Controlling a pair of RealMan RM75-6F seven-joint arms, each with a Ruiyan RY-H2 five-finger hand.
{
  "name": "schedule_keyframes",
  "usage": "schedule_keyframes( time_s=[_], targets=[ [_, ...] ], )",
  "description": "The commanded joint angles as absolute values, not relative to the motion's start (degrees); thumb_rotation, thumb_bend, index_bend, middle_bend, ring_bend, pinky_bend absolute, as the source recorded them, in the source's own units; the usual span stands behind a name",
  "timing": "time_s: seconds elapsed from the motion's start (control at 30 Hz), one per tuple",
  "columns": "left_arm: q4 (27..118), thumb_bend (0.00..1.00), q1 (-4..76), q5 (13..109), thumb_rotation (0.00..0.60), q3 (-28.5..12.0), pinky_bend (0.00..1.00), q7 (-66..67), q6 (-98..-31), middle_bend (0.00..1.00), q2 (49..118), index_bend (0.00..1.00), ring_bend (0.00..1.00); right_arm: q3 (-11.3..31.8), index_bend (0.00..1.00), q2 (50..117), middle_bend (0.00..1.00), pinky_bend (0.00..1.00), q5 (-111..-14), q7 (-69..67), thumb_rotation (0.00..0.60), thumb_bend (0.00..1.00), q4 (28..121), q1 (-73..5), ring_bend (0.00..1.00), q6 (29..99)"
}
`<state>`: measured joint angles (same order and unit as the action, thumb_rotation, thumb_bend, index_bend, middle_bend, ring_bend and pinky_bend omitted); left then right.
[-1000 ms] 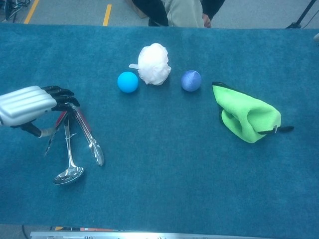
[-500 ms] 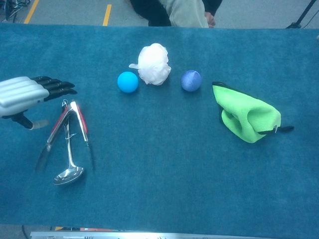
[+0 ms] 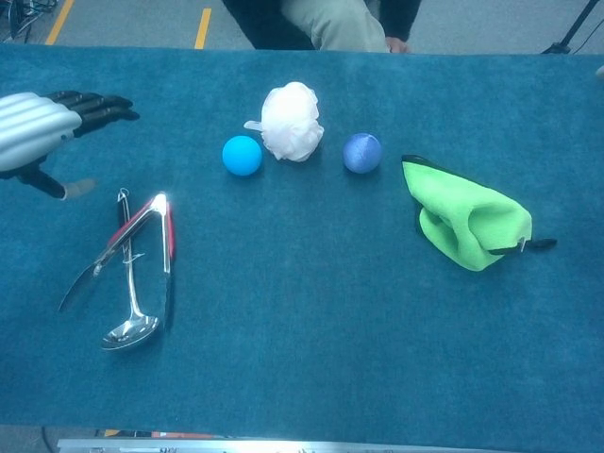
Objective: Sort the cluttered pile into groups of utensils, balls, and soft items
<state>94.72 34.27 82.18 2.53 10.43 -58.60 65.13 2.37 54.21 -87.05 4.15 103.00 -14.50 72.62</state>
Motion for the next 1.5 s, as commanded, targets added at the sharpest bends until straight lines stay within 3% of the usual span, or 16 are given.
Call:
schedule_keyframes(
  time_s=[0.03,0.43,0.83,1.2,1.5],
  targets=[
    [94.87,0.35,33.76,80.59,0.600,1.49,0.07,10.04,-58.89,0.01,65.93,0.00,0.00,2.39,0.24,54.13,0.30,0.32,-87.17,4.71,0.600,0.01,103.35,-14.74,0.16,72.34],
    [96.36,0.35,31.67,78.39,0.600,-0.04,0.07,9.68,-60.85,0.01,64.70,0.00,0.00,4.81,0.24,54.60,0.30,0.32,-84.75,7.75,0.600,0.01,104.94,-18.63,0.16,68.15],
    [100.82,0.35,26.32,81.51,0.600,1.52,0.07,10.71,-67.58,0.02,59.80,0.00,0.00,11.59,0.24,59.89,0.30,0.32,-71.10,18.35,0.600,0.01,107.22,-32.55,0.16,53.22],
    [103.17,0.35,21.28,83.85,0.600,3.36,0.07,9.59,-72.04,0.02,55.64,0.00,0.00,13.42,0.20,70.66,0.29,0.29,-56.22,31.47,0.600,0.00,104.16,-44.63,0.16,49.21],
    [103.49,0.35,18.07,85.49,0.600,4.54,0.07,7.90,-74.05,0.02,53.57,0.00,0.00,13.36,0.16,81.14,0.25,0.18,-47.27,39.89,0.600,0.00,98.11,-52.64,0.12,51.86]
  ],
)
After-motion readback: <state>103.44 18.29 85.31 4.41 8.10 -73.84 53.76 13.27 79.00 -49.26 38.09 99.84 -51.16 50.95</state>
